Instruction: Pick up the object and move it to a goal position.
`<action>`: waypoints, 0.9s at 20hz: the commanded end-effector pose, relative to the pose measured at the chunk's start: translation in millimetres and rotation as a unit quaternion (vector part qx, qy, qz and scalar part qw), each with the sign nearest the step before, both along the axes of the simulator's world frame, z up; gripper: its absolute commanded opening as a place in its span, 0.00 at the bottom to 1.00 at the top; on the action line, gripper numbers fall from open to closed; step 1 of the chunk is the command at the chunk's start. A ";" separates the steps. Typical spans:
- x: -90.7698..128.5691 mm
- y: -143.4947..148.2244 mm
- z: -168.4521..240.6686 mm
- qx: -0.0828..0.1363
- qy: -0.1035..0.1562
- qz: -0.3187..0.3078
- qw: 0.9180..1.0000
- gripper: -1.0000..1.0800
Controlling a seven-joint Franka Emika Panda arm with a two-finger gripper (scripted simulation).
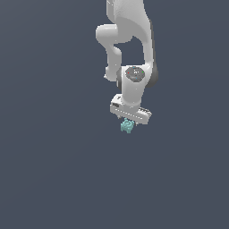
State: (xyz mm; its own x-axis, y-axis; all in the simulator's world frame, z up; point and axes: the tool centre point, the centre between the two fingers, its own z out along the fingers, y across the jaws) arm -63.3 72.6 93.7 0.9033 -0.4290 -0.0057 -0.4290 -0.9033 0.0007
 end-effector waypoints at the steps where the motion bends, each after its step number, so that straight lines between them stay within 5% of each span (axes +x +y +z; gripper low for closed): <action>1: -2.2 1.3 -1.2 -0.001 -0.002 -0.010 1.000 0.96; 18: -4.9 2.1 -38.2 -0.001 -0.003 -0.017 1.000 0.96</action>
